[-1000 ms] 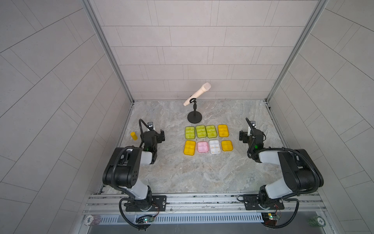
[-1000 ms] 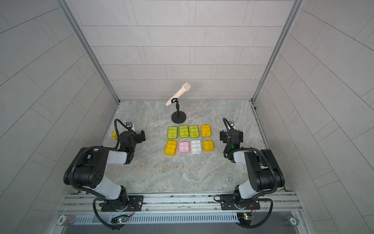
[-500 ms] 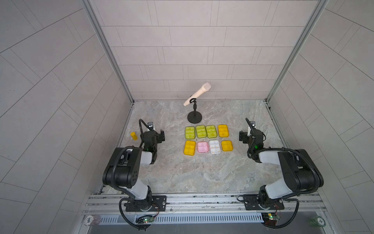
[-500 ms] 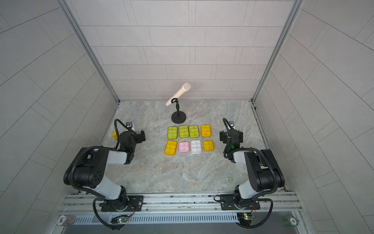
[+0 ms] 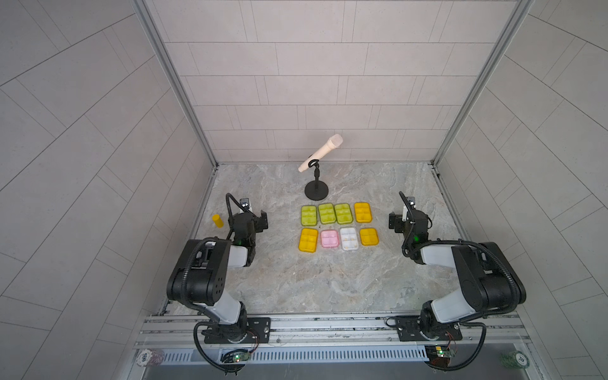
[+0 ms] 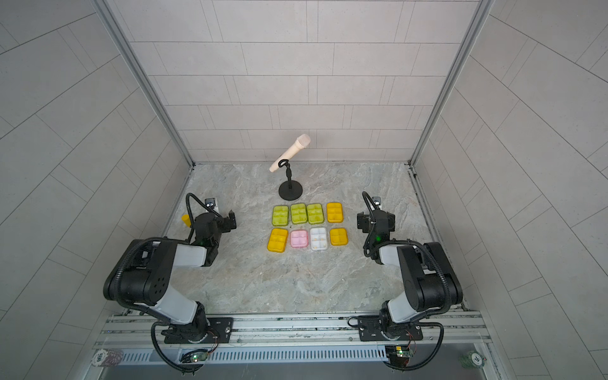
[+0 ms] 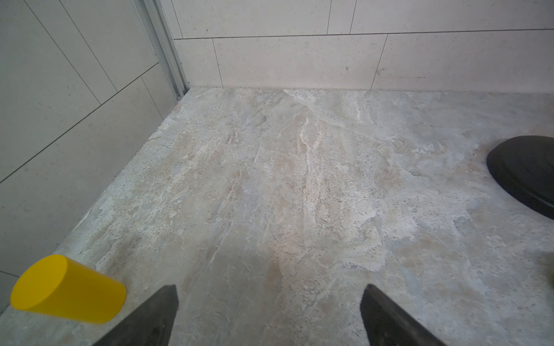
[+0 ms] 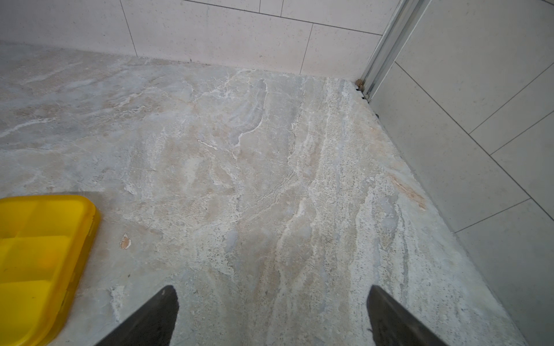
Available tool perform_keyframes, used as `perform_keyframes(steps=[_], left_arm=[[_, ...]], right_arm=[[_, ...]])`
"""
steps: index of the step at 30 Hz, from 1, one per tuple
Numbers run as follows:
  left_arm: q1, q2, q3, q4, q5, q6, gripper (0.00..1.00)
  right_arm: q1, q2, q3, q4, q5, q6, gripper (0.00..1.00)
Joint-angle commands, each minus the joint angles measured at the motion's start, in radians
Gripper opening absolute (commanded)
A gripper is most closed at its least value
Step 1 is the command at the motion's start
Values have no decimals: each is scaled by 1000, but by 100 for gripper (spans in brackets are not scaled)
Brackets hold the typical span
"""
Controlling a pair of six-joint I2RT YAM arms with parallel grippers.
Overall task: Close pillboxes
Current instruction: Reset both arms
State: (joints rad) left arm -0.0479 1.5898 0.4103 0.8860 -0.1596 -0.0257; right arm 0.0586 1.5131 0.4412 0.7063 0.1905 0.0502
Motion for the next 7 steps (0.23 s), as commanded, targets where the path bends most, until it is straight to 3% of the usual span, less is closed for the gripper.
perform_keyframes(steps=[1, 7], left_arm=[[3, 5, 1, 19, 3, 16, 100], [4, 5, 0, 20, 3, 13, 100]], right_arm=[[-1, -1, -1, 4, 3, -1, 100], [0, -1, -2, 4, 3, -2, 100]])
